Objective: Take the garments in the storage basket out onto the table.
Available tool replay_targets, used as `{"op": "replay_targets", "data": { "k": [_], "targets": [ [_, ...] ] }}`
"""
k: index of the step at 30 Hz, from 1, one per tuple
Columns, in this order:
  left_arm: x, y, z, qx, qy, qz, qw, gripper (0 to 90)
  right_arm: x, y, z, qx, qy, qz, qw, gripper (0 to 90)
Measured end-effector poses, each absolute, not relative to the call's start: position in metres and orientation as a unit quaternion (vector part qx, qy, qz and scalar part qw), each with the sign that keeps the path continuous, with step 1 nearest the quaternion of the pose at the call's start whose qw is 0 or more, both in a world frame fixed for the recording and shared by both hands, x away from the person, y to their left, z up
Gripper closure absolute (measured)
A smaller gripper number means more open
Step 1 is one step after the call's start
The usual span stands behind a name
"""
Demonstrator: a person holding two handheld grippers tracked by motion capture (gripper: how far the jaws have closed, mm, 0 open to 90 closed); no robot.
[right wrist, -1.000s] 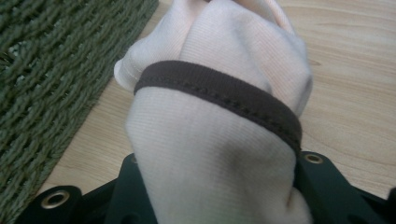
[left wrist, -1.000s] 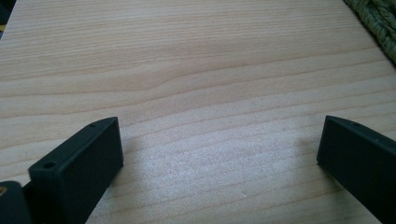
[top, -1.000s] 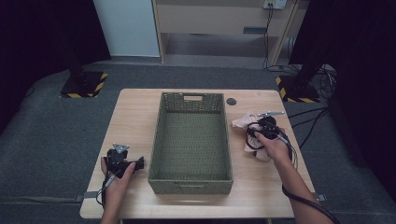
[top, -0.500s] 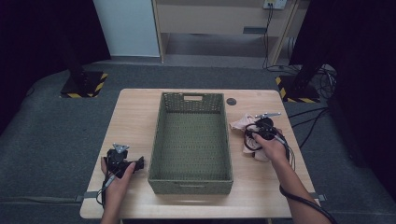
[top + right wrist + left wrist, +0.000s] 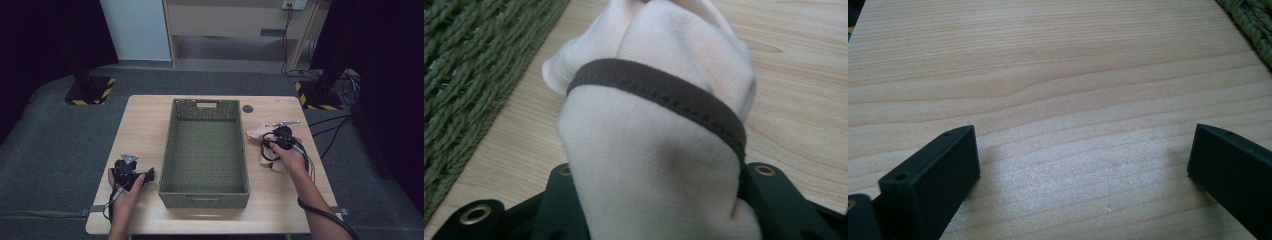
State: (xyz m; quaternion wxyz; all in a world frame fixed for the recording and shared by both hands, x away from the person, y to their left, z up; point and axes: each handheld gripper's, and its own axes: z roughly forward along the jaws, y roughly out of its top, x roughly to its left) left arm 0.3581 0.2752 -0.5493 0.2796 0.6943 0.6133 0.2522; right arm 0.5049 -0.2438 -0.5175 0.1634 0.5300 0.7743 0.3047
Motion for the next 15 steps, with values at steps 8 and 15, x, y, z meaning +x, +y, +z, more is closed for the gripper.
{"op": "replay_targets", "data": {
  "k": [8, 15],
  "targets": [
    [0.3581, 0.2752, -0.5493, 0.694, 0.613, 0.252, 0.28, 0.0, 0.5054, -0.242, -0.5203, 0.531, 0.773, 0.304, 0.164, 54.1],
    [0.3581, 0.2752, -0.5493, 0.694, 0.613, 0.252, 0.28, 0.0, 0.5062, -0.2423, -0.5227, 0.533, 0.771, 0.305, 0.166, 50.5]
  ]
}}
